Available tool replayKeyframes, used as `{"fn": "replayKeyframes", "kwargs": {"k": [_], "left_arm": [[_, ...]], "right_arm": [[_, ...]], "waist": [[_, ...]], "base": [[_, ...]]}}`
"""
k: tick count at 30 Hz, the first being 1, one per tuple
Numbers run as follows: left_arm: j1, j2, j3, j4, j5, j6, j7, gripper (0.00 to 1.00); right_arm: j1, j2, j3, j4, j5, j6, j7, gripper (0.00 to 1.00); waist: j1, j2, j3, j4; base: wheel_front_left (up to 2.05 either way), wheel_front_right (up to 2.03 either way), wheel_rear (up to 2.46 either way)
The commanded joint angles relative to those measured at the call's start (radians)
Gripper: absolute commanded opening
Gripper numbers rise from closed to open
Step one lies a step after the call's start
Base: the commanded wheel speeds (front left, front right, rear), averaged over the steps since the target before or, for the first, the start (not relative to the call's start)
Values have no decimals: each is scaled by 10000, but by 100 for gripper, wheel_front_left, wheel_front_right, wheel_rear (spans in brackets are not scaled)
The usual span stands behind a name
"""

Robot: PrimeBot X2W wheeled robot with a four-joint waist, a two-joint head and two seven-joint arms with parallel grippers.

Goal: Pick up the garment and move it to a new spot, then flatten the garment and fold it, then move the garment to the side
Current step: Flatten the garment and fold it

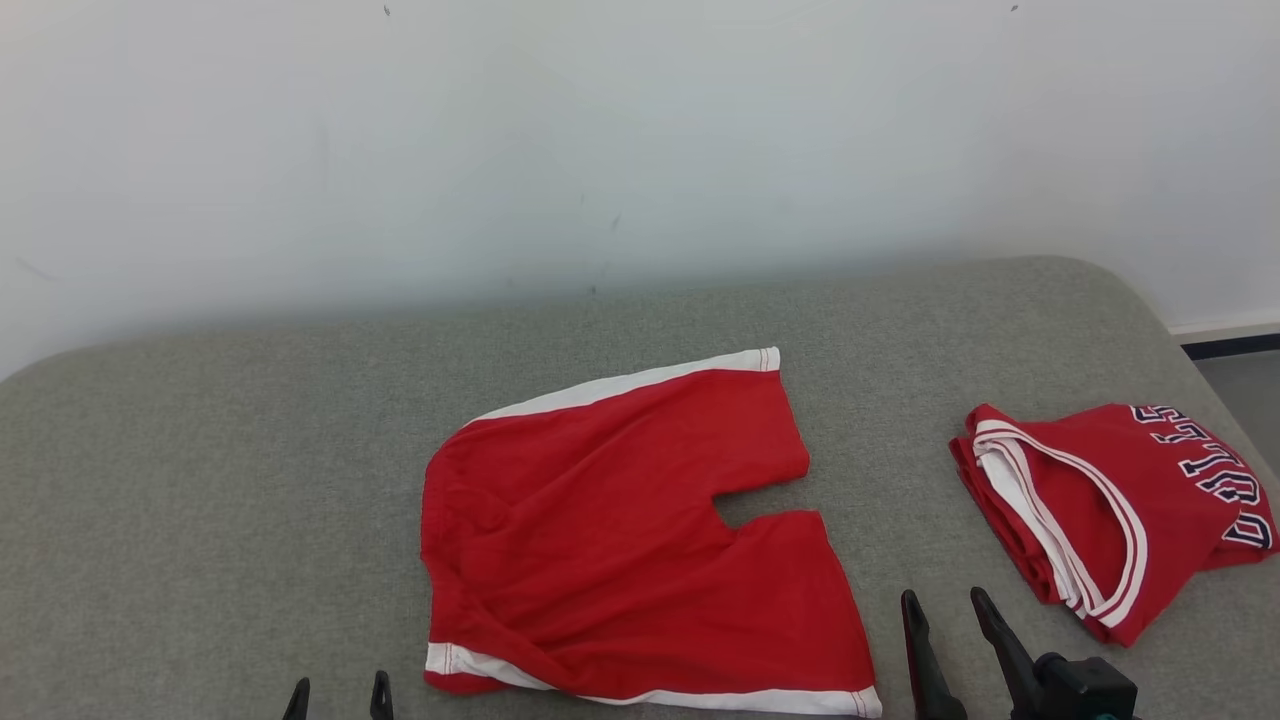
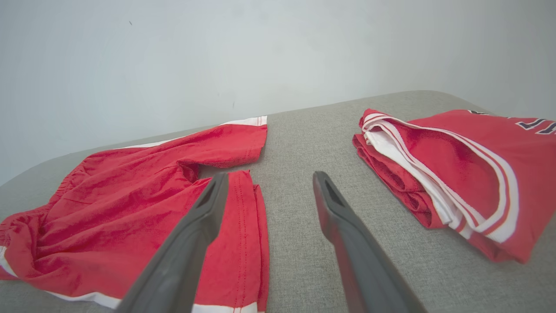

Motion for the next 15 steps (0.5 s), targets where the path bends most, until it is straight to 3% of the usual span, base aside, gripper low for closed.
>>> {"fn": "replayKeyframes", "kwargs": {"k": [1,15], "left_arm": [[126,-59,68,-67,132,-86,-33,100],[362,-140,467,-233,686,-326,-33,100]], "right_arm": [[110,1,73,-134,-75,-27,2,100],[263,3,253,-538,-191,-27,2,100]], "waist": [[0,1,-32,42],[0,1,-186,475]], "base": [[0,0,0],[0,0,0]]}}
